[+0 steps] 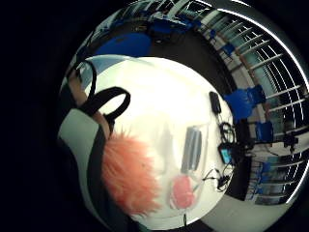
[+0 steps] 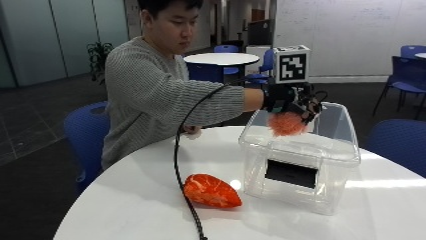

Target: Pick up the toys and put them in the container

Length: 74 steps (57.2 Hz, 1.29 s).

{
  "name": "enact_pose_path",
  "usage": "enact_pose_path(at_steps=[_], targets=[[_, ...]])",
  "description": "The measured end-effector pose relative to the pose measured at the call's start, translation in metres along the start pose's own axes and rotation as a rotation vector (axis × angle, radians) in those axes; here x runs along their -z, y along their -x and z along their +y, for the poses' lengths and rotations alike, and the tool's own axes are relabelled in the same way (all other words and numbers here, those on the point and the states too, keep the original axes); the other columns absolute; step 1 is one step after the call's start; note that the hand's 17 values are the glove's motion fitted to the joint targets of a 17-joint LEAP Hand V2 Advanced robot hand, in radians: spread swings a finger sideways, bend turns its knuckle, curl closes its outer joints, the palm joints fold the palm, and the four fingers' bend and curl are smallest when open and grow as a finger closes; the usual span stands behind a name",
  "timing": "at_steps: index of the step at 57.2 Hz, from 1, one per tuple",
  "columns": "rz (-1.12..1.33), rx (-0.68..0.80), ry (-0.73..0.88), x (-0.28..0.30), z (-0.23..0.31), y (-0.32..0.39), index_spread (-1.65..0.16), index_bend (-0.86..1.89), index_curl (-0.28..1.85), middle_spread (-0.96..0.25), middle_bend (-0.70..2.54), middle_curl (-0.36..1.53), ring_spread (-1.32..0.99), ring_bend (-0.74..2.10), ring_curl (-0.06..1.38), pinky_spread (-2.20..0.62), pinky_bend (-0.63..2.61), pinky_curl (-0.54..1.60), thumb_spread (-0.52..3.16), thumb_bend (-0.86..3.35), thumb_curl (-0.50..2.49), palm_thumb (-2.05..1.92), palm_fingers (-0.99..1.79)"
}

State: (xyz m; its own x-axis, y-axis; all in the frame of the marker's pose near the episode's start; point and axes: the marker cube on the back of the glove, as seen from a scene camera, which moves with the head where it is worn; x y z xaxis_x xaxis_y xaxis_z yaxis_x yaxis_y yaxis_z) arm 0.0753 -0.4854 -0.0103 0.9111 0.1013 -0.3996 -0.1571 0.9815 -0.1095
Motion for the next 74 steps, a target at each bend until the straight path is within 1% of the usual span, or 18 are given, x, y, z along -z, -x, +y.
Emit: enact_pose_path(at_steps=[2,4,5,6,8,10,16,25,33,38,40,42,45,47,50,59,74], targets=[[-0.051,0.031,0.063,-0.005,0.004,0.003,-0.49,0.11,0.84,-0.33,0.49,0.63,-0.47,1.08,0.55,-0.4,1.02,0.43,0.54,0.23,1.29,0.62,0.71],[-0.079,0.051,0.111,-0.009,0.008,0.004,-0.48,0.01,0.8,-0.33,0.41,0.61,-0.47,1.06,0.56,-0.39,1.13,0.46,0.58,0.21,1.28,0.58,0.52],[-0.084,0.059,0.127,-0.011,0.009,0.003,-0.46,-0.06,0.75,-0.32,0.36,0.59,-0.46,1.02,0.55,-0.37,1.24,0.49,0.65,0.17,1.27,0.49,0.36],[-0.088,0.066,0.138,-0.012,0.011,0.002,-0.45,-0.08,0.73,-0.31,0.29,0.58,-0.44,1.08,0.57,-0.35,1.25,0.49,0.74,0.15,1.24,0.43,0.21],[-0.099,0.077,0.149,-0.014,0.016,0.002,-0.43,-0.04,0.69,-0.3,0.25,0.56,-0.42,1.02,0.56,-0.31,1.3,0.51,0.82,0.11,1.19,0.36,0.01],[-0.123,0.081,0.148,-0.014,0.021,0.001,-0.43,0.01,0.65,-0.28,0.21,0.54,-0.38,0.94,0.53,-0.25,1.33,0.51,0.9,0.06,1.13,0.28,-0.11],[-0.185,0.068,0.121,-0.004,0.039,0.0,-0.41,0.05,0.52,-0.25,0.19,0.5,-0.32,0.84,0.45,-0.14,1.32,0.46,1.08,0.01,0.99,0.19,-0.11],[-0.244,0.065,0.047,0.025,0.093,-0.01,-0.39,0.09,0.42,-0.23,0.19,0.47,-0.27,0.82,0.41,-0.06,1.28,0.43,1.24,-0.03,0.8,0.09,-0.1],[-0.271,0.096,-0.004,0.05,0.154,-0.047,-0.39,0.13,0.38,-0.21,0.19,0.45,-0.24,0.79,0.39,-0.02,1.23,0.39,1.31,-0.03,0.66,0.02,-0.08],[-0.2,0.087,-0.024,0.052,0.195,-0.084,-0.39,0.15,0.37,-0.21,0.19,0.45,-0.23,0.75,0.38,0.0,1.19,0.38,1.33,-0.02,0.6,-0.01,-0.06],[-0.135,0.046,-0.033,0.049,0.209,-0.102,-0.39,0.15,0.36,-0.21,0.19,0.44,-0.22,0.75,0.37,0.0,1.17,0.37,1.34,-0.02,0.58,-0.01,-0.06],[-0.09,-0.03,-0.039,0.045,0.22,-0.122,-0.39,0.16,0.36,-0.21,0.19,0.44,-0.22,0.74,0.37,0.01,1.16,0.36,1.35,-0.02,0.56,-0.01,-0.05],[-0.097,-0.148,-0.032,0.039,0.232,-0.15,-0.39,0.16,0.36,-0.21,0.19,0.44,-0.22,0.73,0.36,0.01,1.15,0.36,1.35,-0.02,0.53,-0.01,-0.04],[-0.117,-0.202,-0.018,0.034,0.239,-0.164,-0.39,0.17,0.36,-0.21,0.19,0.43,-0.22,0.72,0.36,0.01,1.13,0.35,1.35,-0.02,0.51,-0.01,-0.03],[-0.127,-0.245,0.007,0.024,0.245,-0.177,-0.4,0.17,0.36,-0.21,0.19,0.43,-0.22,0.71,0.35,0.02,1.12,0.35,1.36,-0.01,0.49,0.0,-0.02],[-0.125,-0.283,0.1,-0.022,0.251,-0.185,-0.4,0.17,0.35,-0.21,0.19,0.42,-0.21,0.71,0.34,0.02,1.1,0.34,1.37,-0.01,0.45,0.01,-0.01],[-0.183,-0.354,0.335,-0.155,0.268,-0.153,-0.39,0.15,0.33,-0.2,0.17,0.39,-0.2,0.7,0.33,0.02,1.14,0.34,1.36,-0.01,0.41,0.04,-0.03]])
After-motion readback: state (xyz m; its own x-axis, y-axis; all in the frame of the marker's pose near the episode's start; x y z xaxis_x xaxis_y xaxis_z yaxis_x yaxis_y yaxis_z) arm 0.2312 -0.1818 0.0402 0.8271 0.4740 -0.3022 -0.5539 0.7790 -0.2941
